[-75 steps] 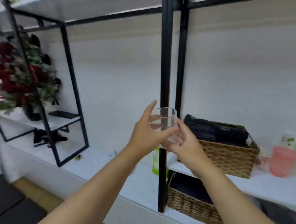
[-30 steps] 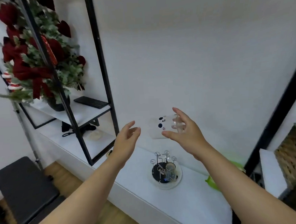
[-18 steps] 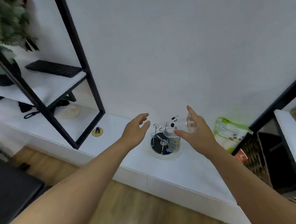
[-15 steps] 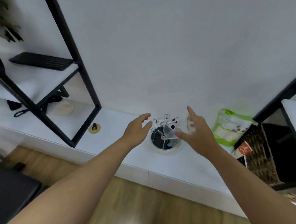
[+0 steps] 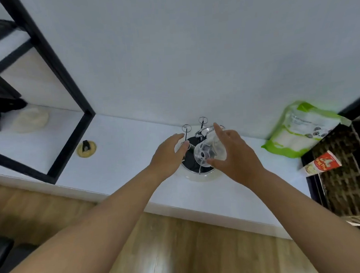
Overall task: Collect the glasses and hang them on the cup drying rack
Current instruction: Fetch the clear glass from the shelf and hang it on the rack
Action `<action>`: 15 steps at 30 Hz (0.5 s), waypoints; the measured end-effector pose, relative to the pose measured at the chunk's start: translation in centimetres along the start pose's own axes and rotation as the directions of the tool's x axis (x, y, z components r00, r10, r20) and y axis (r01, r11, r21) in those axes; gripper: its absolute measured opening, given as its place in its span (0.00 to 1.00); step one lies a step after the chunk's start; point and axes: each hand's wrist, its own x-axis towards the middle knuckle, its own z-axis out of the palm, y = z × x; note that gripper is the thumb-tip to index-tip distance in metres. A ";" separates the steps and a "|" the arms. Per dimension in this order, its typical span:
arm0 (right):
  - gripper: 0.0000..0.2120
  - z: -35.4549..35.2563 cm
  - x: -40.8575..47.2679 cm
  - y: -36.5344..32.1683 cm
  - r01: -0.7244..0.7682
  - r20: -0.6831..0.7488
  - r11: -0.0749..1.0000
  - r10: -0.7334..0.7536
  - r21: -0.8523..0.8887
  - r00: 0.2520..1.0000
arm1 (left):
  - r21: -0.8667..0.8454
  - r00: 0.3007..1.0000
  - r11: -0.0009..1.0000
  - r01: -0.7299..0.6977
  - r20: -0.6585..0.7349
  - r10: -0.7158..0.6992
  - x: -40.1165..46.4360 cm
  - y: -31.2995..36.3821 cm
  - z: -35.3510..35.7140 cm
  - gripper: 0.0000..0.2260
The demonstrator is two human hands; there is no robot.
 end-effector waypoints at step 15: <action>0.48 5.5 3.4 2.4 0.103 0.058 0.986 -0.097 -0.130 0.994 | -0.156 0.996 0.984 0.081 0.042 -0.076 2.8 -2.4 4.1 0.32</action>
